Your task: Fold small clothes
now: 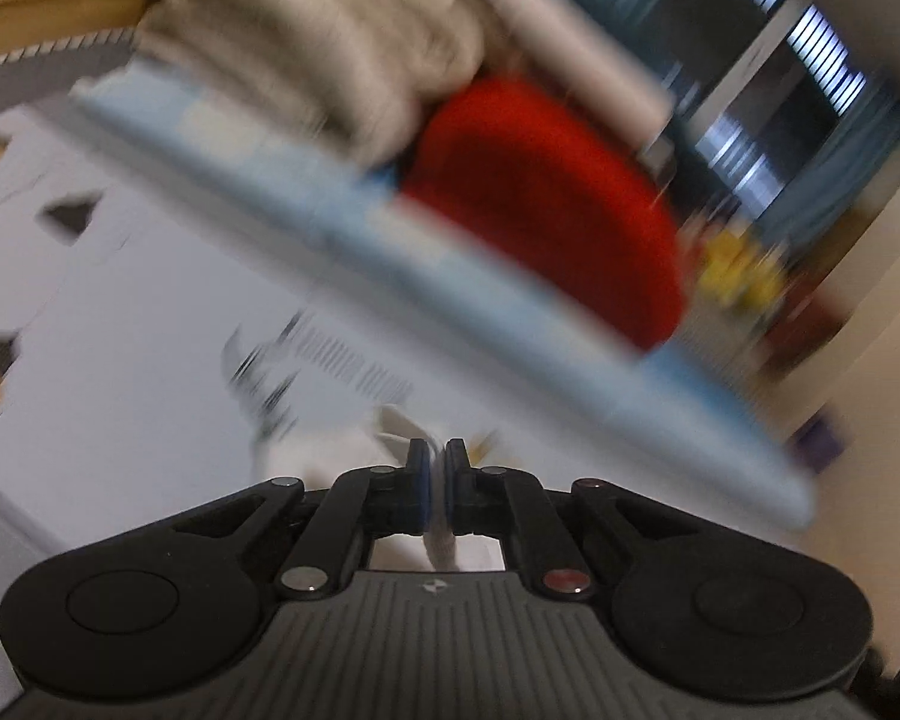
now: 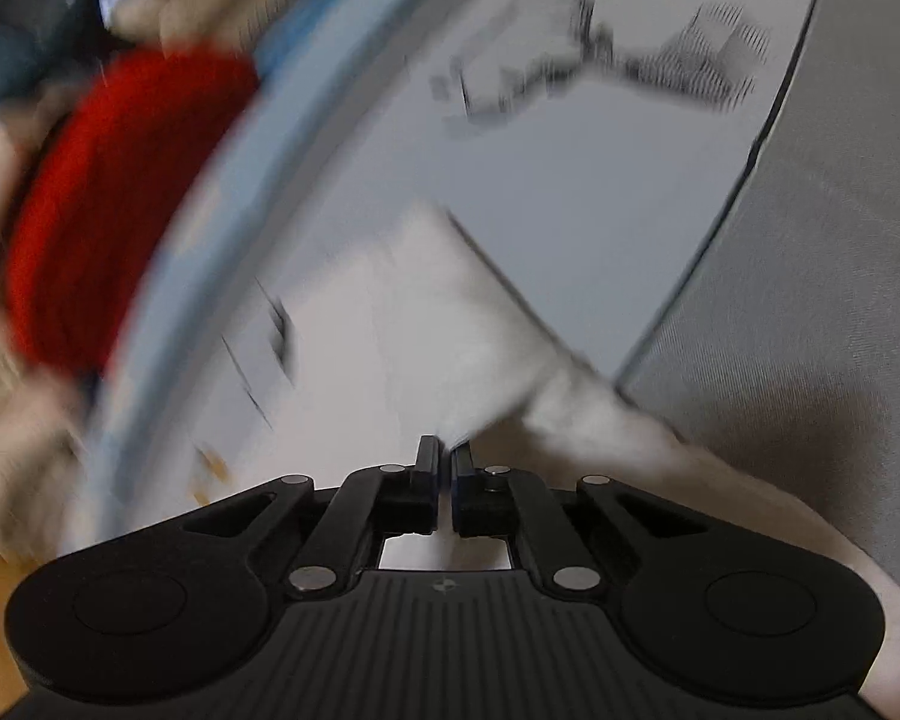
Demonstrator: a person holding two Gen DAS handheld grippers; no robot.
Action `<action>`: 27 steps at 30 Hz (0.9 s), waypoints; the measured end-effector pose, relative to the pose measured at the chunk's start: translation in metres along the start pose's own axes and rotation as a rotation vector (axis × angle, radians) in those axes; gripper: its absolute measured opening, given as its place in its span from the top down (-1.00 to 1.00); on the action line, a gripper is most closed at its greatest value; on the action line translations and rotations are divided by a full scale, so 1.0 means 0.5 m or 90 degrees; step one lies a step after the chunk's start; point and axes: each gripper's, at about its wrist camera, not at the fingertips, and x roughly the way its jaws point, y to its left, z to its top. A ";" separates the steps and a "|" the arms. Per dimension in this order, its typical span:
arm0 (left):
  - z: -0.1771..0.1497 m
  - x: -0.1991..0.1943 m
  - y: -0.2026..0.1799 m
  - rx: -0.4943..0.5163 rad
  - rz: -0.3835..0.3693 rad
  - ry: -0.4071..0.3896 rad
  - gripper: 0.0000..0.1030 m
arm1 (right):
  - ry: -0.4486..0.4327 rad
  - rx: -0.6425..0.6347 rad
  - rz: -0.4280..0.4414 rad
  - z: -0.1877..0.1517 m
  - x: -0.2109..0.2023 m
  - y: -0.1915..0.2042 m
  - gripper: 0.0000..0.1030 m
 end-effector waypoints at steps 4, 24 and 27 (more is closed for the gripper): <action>0.000 0.013 0.001 -0.007 0.028 0.018 0.90 | -0.100 0.032 0.051 0.011 -0.047 -0.010 0.95; -0.043 0.099 0.079 -0.044 0.229 0.208 0.98 | 0.026 0.028 -0.081 0.032 0.042 -0.039 0.91; -0.041 0.095 0.076 -0.003 0.305 0.182 0.95 | 0.012 0.030 -0.154 0.036 0.042 -0.053 0.78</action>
